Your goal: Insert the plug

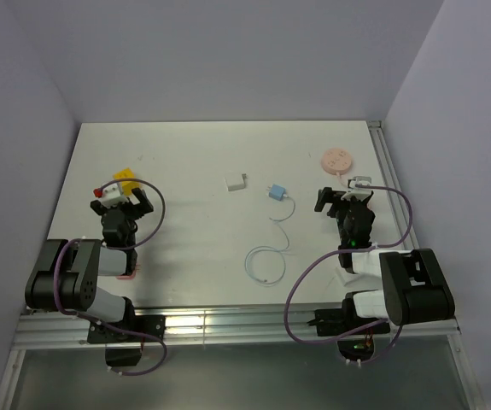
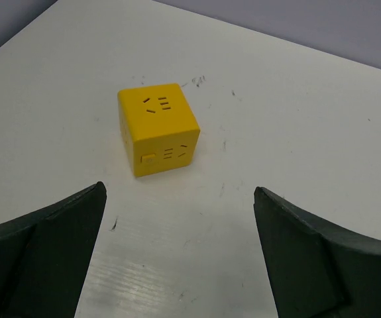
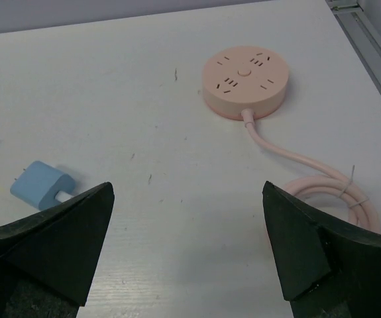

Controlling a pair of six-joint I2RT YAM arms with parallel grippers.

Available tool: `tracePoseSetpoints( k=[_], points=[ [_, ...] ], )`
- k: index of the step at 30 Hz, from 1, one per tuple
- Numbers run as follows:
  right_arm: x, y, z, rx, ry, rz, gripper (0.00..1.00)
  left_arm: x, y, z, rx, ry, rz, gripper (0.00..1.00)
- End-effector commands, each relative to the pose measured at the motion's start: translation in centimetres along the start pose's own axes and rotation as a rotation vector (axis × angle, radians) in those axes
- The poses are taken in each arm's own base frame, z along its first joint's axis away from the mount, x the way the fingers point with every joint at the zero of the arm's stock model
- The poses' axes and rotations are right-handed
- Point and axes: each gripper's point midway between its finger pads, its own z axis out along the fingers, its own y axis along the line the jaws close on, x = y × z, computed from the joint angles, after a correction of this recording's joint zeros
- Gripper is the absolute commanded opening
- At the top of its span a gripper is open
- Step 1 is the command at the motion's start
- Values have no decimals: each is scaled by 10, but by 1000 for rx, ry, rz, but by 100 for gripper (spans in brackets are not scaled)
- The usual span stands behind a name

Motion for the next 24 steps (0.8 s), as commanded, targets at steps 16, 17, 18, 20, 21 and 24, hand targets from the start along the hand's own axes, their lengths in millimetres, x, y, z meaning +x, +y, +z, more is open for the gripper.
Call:
tracePoseSetpoints(
  k=[16,17,18,20,21,24],
  points=[
    [-30,-1,5,12,-102,-10,100,-24,-1,7,-7,-77,16,99],
    [-30,-1,6,14,-100,-10,100,-24,-1,7,-7,-77,16,99],
    [-30,-1,6,14,-99,-10,100,-24,-1,7,-5,-77,16,99],
    [-30,-3,7,23,-97,-10,100,-24,-1,7,-5,-78,16,100],
    [-31,-7,8,52,-94,3,100,-24,-1,7,-5,-77,16,99],
    [-32,-20,14,156,-9,18,100,-24,-1,7,-5,-77,16,99]
  ],
)
